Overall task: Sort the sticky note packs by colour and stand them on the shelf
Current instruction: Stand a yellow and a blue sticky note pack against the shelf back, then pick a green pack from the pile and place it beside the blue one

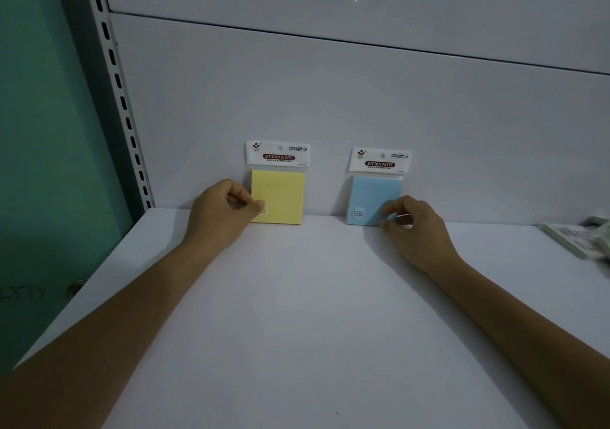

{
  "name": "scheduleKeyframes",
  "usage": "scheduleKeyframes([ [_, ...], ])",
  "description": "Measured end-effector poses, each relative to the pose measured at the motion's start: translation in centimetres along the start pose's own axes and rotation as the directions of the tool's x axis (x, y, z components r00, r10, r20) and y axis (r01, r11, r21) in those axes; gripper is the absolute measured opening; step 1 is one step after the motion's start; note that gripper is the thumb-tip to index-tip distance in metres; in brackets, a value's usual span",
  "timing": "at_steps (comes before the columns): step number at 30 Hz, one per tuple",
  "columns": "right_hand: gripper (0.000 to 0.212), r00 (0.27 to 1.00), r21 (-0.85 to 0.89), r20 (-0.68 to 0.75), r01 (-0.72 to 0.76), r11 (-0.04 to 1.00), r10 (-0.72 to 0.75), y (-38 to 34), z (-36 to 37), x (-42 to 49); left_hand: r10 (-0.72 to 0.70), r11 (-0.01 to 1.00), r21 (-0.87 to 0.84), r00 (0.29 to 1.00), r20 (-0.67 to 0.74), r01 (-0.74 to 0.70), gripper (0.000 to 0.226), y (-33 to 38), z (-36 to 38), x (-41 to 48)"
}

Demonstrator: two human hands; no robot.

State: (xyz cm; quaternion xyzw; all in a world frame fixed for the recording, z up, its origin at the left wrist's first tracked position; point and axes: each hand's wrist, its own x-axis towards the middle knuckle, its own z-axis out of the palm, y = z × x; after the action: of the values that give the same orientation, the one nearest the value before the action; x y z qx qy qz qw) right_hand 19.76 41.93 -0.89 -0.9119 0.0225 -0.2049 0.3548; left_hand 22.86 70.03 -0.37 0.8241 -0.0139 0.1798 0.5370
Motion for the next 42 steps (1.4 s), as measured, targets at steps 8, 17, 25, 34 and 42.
scheduleKeyframes([
  [8, 0.012, 1.0, 0.023, -0.001, -0.008, 1.0, 0.008, 0.1, 0.1, 0.0, -0.001, 1.0, 0.028, 1.0, -0.003, 0.001, 0.025, -0.1, -0.1, 0.0],
  [17, 0.007, 0.999, 0.098, -0.039, -0.029, 0.995, 0.033, 0.0, 0.0, -0.1, 0.008, 1.0, 0.027, 1.0, -0.002, -0.008, 0.025, -0.2, -0.1, 0.2],
  [25, 0.034, 0.981, 0.151, -0.093, -0.157, 0.976, 0.172, -0.8, -0.4, -0.2, 0.127, 0.981, 0.171, 0.969, -0.211, -0.091, 0.017, 0.7, -0.2, -0.7],
  [34, 0.021, 0.992, 0.028, -0.046, -0.117, 0.993, 0.118, -0.4, -5.2, -7.0, 0.649, 0.512, 0.581, 0.728, 0.221, -0.633, 0.034, 3.9, 2.7, -5.1],
  [42, 0.036, 0.994, -0.206, -0.059, -0.106, 0.973, 0.096, 6.1, -17.1, -16.2, 0.635, 0.446, 0.407, 0.603, 0.484, -0.797, 0.054, 13.8, 13.5, -15.3],
])
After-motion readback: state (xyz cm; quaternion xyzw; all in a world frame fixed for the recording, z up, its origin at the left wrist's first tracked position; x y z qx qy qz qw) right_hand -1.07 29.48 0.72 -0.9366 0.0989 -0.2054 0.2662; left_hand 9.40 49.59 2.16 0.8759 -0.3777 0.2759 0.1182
